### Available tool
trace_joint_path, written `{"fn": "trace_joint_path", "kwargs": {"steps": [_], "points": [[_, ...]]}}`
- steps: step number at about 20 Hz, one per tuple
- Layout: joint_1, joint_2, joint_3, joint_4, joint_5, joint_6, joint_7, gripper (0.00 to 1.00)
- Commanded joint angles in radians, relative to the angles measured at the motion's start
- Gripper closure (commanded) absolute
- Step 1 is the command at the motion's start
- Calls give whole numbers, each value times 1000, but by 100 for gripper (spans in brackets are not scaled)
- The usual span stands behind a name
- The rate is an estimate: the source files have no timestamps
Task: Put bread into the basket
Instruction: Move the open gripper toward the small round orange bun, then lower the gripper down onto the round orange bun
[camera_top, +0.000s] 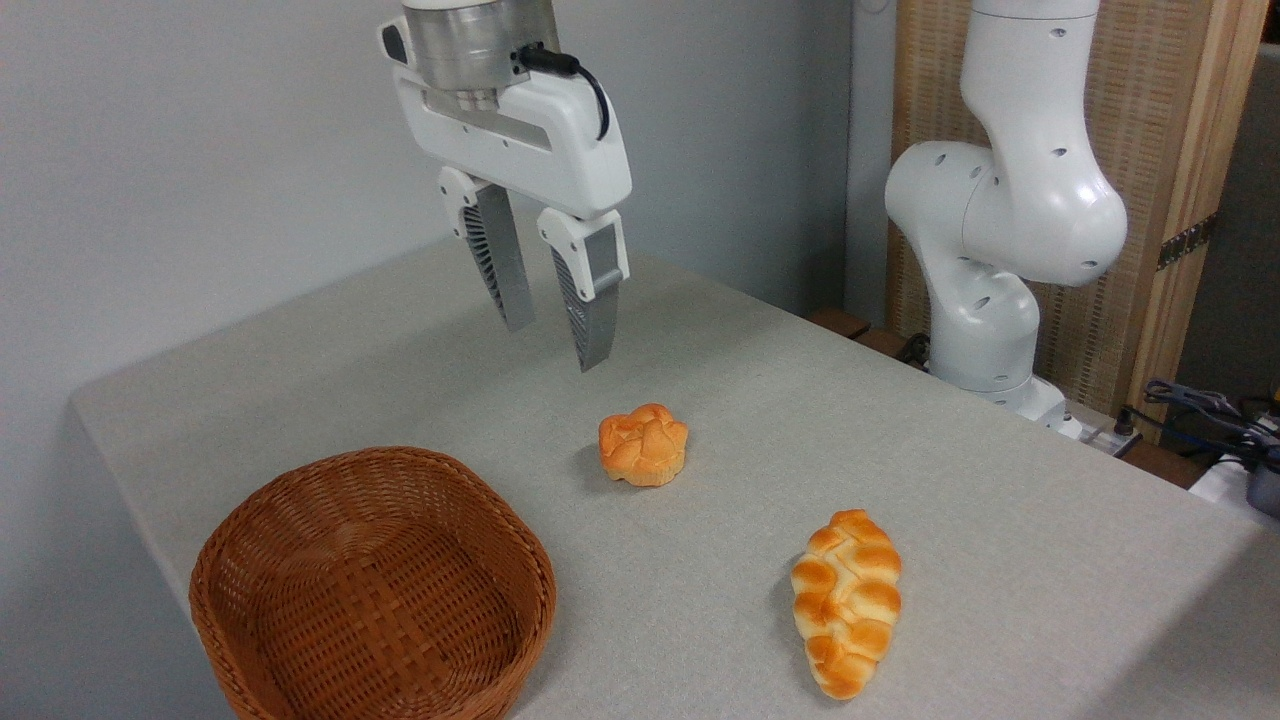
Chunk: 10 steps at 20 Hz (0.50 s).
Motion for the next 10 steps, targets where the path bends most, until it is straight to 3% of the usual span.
{"fn": "trace_joint_path", "kwargs": {"steps": [1, 6, 10], "points": [[-25, -84, 9, -130, 3, 68, 12, 0], [-131, -168, 20, -301, 0, 215, 14, 0], [-215, -262, 95, -470, 3, 355, 18, 0]]}}
